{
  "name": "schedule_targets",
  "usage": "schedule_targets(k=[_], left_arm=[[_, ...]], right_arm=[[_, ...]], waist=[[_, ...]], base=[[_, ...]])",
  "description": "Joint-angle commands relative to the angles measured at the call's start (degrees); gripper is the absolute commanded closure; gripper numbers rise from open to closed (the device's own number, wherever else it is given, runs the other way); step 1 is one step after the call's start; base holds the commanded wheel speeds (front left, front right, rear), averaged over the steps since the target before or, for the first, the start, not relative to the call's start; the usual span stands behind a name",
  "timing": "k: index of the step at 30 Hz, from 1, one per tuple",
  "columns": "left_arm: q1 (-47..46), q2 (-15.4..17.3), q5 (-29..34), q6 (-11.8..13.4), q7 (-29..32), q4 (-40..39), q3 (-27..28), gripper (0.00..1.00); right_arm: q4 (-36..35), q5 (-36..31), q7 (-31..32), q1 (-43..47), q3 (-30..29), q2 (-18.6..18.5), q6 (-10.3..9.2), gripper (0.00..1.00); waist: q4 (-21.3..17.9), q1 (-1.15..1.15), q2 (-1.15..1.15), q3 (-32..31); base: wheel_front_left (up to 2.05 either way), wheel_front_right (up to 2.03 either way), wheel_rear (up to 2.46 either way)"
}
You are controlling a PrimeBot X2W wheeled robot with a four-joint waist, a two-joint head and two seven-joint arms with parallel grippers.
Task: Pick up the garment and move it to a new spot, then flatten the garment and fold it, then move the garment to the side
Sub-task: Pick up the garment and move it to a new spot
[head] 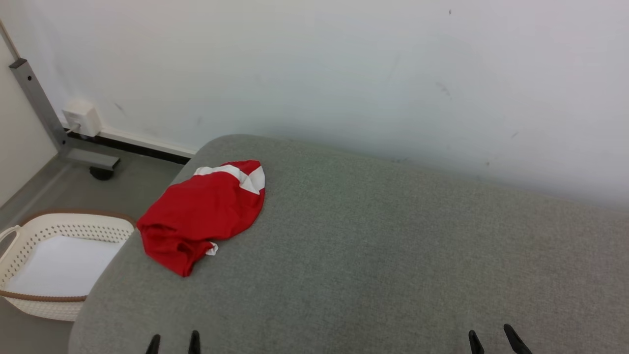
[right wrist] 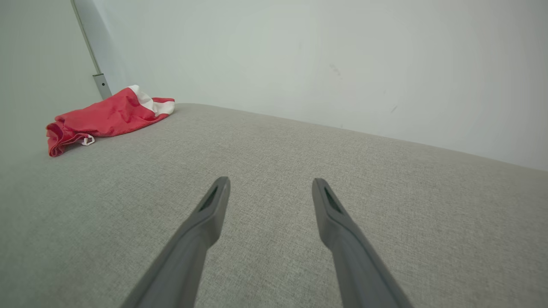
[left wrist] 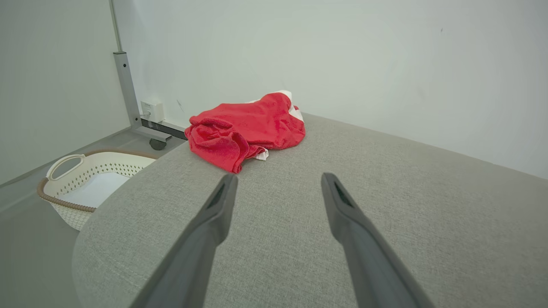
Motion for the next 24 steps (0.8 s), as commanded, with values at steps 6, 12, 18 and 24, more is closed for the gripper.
schedule_targets(k=[6,12,18,24], left_arm=[[-7.6,1.0,-2.0,-2.0,0.0,0.9,5.0,0.00],[-22.8,1.8,-5.3,-2.4,0.7,6.3,7.5,0.00],[-40.2,5.2,-4.5,-2.2,6.7,16.9,6.6,0.00],[-54.4,7.8,-5.3,-3.4,12.0,28.1,6.1,0.00]], right_arm=[[-0.7,-0.4,-0.2,-2.7,-0.9,-1.5,-0.14,0.00],[-3.2,-0.8,-0.2,-7.0,-3.5,-6.7,-0.14,0.00],[-6.6,0.0,-0.2,-10.6,-7.8,-12.1,-0.13,0.00],[-10.5,0.7,0.0,-12.9,-10.5,-16.7,-0.16,0.00]], waist=[[-0.5,0.00,0.00,6.3],[-0.7,0.00,0.00,18.3],[-0.1,0.00,0.00,28.8],[-0.7,0.00,0.00,36.6]], base=[[0.00,0.00,0.00],[0.00,0.00,0.00],[0.00,0.00,0.00],[0.00,0.00,0.00]])
